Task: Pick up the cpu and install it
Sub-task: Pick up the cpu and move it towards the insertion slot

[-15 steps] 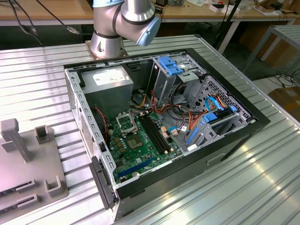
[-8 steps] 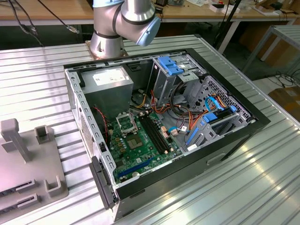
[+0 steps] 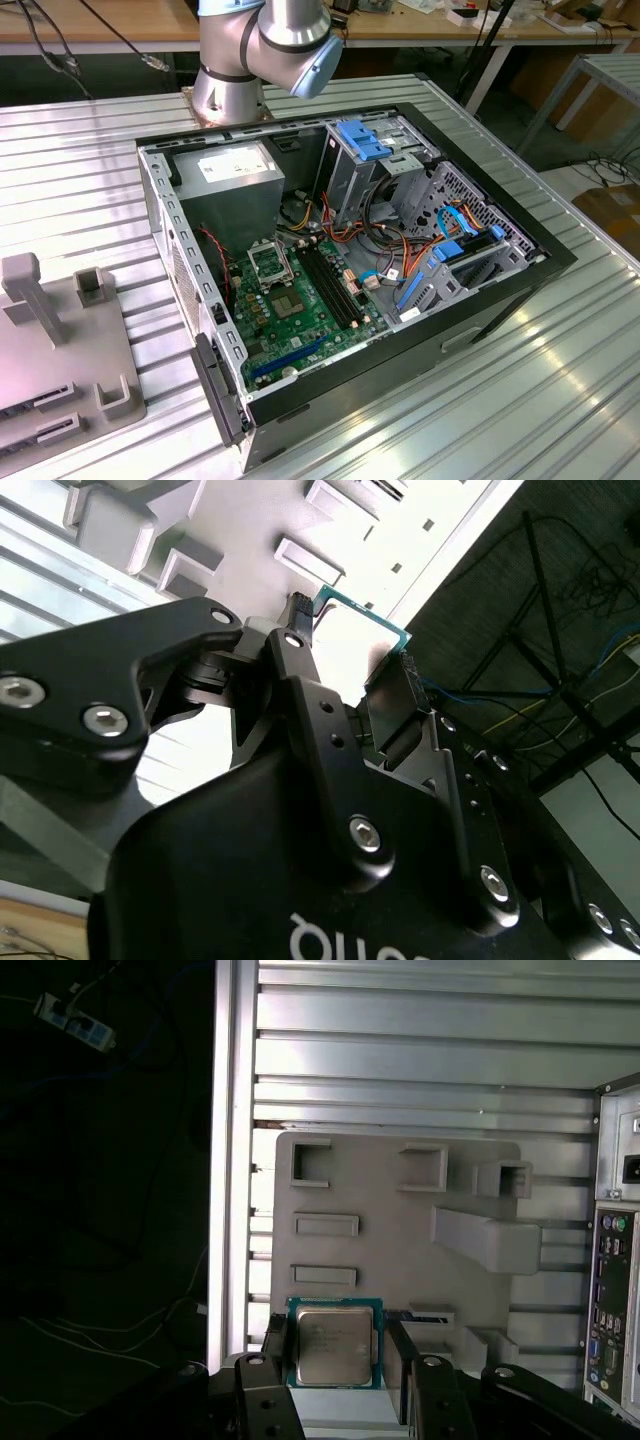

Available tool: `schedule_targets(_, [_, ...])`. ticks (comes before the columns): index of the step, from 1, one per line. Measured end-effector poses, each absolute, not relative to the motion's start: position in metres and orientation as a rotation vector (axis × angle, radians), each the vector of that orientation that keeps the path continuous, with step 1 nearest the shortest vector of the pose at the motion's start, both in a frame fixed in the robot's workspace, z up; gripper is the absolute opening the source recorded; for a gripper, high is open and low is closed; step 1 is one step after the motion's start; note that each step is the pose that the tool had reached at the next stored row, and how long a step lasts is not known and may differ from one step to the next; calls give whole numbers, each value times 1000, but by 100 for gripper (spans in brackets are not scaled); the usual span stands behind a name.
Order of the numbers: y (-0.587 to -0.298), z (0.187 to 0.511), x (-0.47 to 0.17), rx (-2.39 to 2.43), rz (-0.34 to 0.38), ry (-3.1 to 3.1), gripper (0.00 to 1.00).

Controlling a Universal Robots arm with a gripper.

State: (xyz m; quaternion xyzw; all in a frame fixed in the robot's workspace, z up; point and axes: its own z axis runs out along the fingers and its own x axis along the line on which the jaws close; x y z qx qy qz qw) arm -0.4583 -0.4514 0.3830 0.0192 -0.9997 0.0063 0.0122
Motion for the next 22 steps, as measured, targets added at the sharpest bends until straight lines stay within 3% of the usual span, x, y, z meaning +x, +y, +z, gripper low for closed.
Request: schedule_targets(22, [-451,410,-458,60,20,-3117,47])
